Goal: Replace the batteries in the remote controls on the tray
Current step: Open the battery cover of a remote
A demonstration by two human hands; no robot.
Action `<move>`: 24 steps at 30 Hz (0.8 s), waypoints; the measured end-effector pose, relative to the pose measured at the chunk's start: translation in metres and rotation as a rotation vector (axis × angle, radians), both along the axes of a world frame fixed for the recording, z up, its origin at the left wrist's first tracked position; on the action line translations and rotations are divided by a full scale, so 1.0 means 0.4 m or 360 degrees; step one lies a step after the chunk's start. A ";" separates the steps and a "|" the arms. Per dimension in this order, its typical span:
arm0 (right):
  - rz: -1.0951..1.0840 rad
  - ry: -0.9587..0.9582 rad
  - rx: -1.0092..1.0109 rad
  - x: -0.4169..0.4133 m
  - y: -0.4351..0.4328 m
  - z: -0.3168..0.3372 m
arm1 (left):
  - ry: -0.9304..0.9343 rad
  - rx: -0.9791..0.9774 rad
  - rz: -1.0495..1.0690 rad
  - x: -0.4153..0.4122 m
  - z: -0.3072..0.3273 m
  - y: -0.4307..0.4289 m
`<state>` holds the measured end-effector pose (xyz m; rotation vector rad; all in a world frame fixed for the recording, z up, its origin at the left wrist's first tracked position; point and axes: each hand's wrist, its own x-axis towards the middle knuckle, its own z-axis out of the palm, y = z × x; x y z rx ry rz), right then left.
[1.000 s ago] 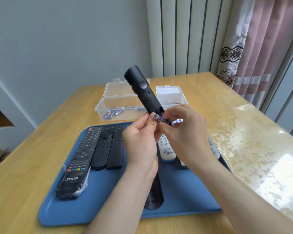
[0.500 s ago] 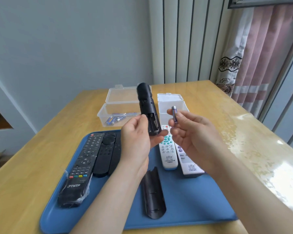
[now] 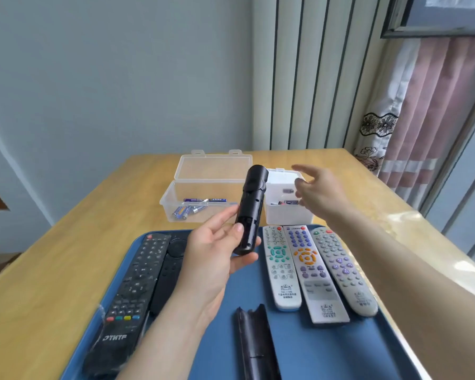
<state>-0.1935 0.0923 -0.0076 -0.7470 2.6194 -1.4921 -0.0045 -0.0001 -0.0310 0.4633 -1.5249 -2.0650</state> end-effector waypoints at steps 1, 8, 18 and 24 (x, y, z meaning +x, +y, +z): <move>-0.0037 0.0056 0.0028 -0.002 0.002 -0.006 | -0.0039 -0.0087 -0.0004 0.001 -0.001 -0.004; 0.0602 -0.0615 -0.0325 0.087 0.086 0.032 | -0.0462 -0.0803 -0.0054 -0.007 -0.012 -0.013; 0.1069 -0.0418 0.0365 0.177 0.107 0.021 | -0.0017 -0.0416 0.0463 -0.008 0.017 -0.025; 0.1080 -0.0615 -0.0019 0.206 0.064 0.004 | -0.0131 -0.0740 0.0487 -0.028 0.034 -0.031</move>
